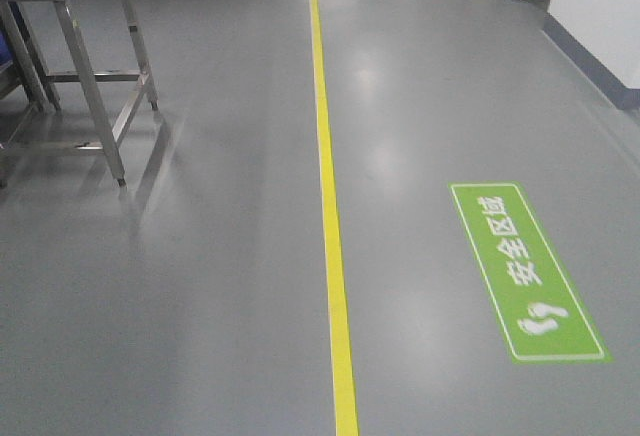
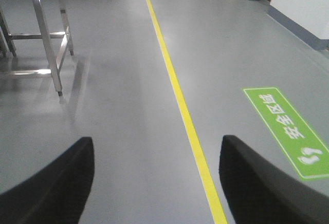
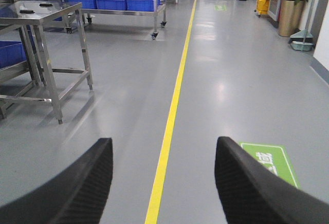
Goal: Move and align brake pads A on conveyor
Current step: 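Drive forward along the yellow floor line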
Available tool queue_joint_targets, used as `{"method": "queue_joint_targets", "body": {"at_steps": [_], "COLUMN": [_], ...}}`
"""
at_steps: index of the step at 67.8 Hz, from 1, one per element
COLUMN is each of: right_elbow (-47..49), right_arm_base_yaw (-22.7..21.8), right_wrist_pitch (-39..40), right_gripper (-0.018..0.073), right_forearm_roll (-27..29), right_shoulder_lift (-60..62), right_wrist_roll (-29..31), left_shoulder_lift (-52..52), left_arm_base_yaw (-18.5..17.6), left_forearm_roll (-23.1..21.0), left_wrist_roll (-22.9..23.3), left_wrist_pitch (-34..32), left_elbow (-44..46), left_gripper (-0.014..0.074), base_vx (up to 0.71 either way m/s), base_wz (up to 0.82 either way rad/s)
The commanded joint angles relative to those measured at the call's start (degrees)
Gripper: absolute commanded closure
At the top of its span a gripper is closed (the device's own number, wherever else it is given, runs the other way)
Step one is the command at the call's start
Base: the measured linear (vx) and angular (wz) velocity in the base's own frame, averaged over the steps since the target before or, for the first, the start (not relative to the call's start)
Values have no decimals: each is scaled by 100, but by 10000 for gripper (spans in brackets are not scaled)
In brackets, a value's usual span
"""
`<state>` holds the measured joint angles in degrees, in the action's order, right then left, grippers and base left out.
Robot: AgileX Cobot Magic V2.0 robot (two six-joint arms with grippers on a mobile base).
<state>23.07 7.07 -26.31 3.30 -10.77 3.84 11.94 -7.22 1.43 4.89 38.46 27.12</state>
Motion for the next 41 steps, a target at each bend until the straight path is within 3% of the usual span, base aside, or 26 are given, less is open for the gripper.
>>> {"method": "queue_joint_targets", "body": {"at_steps": [1,41], "right_elbow": [142,142], "right_arm_base_yaw": [-22,-22], "right_wrist_pitch": [414,409], "right_gripper": [144,144], "right_forearm_roll": [-23,-23], "right_shoulder_lift": [-62,-62], "right_wrist_roll": [59,59], "left_shoulder_lift": [92,92], "left_arm_base_yaw": [-19,-19], "left_forearm_roll": [-10,-10], "left_wrist_roll": [26,26], "left_wrist_pitch": [-391,-391], "left_elbow": [135,135], "left_gripper": [94,94], "base_vx": [65,68], "base_wz": [17,1]}}
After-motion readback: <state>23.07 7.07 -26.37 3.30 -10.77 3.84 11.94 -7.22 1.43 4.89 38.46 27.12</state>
